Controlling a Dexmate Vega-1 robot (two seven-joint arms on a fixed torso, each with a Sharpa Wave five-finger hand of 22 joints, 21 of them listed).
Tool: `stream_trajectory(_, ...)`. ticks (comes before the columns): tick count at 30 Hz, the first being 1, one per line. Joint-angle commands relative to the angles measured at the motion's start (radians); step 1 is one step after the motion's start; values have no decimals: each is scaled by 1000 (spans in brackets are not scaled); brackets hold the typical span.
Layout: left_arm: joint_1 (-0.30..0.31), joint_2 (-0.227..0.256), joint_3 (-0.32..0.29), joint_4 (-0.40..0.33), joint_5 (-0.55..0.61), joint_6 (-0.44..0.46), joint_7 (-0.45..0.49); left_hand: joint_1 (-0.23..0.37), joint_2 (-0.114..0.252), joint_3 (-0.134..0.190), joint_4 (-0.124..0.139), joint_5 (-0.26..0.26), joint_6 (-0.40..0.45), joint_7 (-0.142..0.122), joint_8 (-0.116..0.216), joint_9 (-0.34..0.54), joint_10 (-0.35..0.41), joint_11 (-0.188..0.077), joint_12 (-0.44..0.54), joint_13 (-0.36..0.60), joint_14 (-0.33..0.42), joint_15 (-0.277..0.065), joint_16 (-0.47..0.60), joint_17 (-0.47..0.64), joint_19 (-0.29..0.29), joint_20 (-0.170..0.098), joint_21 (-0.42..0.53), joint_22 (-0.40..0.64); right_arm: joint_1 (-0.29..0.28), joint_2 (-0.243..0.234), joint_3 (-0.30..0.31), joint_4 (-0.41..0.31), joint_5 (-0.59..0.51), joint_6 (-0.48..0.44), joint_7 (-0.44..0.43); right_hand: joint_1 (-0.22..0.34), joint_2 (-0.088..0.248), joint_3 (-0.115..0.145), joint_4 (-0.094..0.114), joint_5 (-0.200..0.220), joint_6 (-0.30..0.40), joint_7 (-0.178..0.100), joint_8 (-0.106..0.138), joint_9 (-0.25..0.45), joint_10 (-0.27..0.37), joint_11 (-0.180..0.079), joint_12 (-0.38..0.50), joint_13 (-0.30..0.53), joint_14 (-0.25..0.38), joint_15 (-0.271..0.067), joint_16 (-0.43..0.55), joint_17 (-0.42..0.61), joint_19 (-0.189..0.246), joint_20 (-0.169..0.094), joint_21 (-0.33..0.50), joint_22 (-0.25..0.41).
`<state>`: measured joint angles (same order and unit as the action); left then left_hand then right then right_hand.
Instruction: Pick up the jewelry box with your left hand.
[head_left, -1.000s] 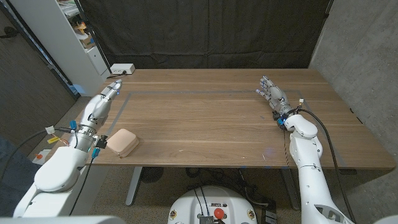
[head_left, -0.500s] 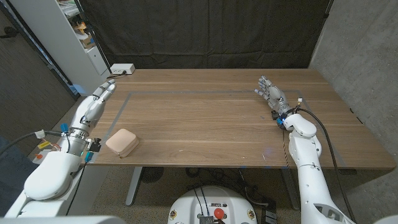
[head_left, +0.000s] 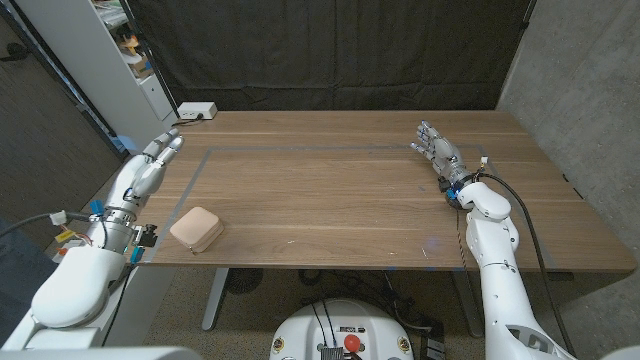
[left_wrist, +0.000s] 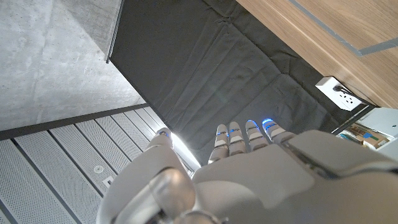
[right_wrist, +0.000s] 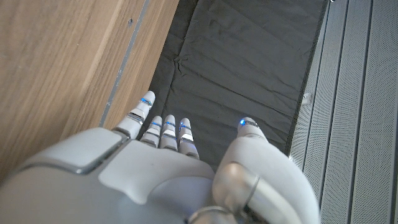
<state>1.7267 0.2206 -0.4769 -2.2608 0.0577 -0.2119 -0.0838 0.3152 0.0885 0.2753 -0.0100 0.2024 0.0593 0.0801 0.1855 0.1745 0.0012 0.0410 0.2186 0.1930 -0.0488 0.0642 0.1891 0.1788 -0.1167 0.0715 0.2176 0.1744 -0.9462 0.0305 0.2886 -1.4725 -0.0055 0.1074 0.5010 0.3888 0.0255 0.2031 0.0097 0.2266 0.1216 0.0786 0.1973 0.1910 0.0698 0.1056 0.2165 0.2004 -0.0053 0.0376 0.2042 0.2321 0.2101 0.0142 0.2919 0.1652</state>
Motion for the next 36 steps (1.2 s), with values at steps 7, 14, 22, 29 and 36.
stream_trajectory(7,13,-17,-21,-27,77,3,12,6,4,1,-6,-4,10,1,8,5,6,3,5,3,10,3,6,4,8,1,-5,5,1,3,1,4,0,-1,-5,-5,6,-5,-3,6,4,-4,1,2,3,3,0,0,5,-1,4,2,12,-2,-6,3)
stream_trajectory(14,25,-24,-30,-38,120,-8,19,7,5,2,-8,-4,14,1,9,5,10,-1,5,3,14,0,6,4,9,1,-6,5,0,4,-4,3,-1,8,-3,-5,6,-6,-3,6,4,-4,1,2,4,1,-1,0,5,0,4,1,13,-2,-9,3)
stream_trajectory(22,49,-40,-37,-76,201,13,38,10,6,3,-10,-3,20,-2,11,5,13,-4,6,3,18,-2,7,4,10,1,-7,5,0,5,-1,0,0,5,-11,-6,6,-7,-4,6,4,-5,1,2,4,3,-2,0,5,0,3,0,15,-2,-12,3)
stream_trajectory(29,53,-48,-44,-94,237,19,44,12,8,5,-12,-2,25,-5,12,5,16,-7,6,3,19,-4,7,4,10,1,-8,5,8,0,-1,14,0,16,-10,-7,6,-7,-4,6,5,-5,1,2,4,2,-2,1,5,0,3,-1,16,-3,-15,3)
stream_trajectory(36,56,-59,-40,-104,315,18,77,14,9,6,-14,-2,29,-4,12,5,16,-8,6,3,23,-5,7,4,12,0,-8,5,16,3,-5,24,0,9,-15,-6,7,-7,-5,6,4,-4,1,2,6,2,-2,1,5,-1,3,-2,17,-3,-17,3)
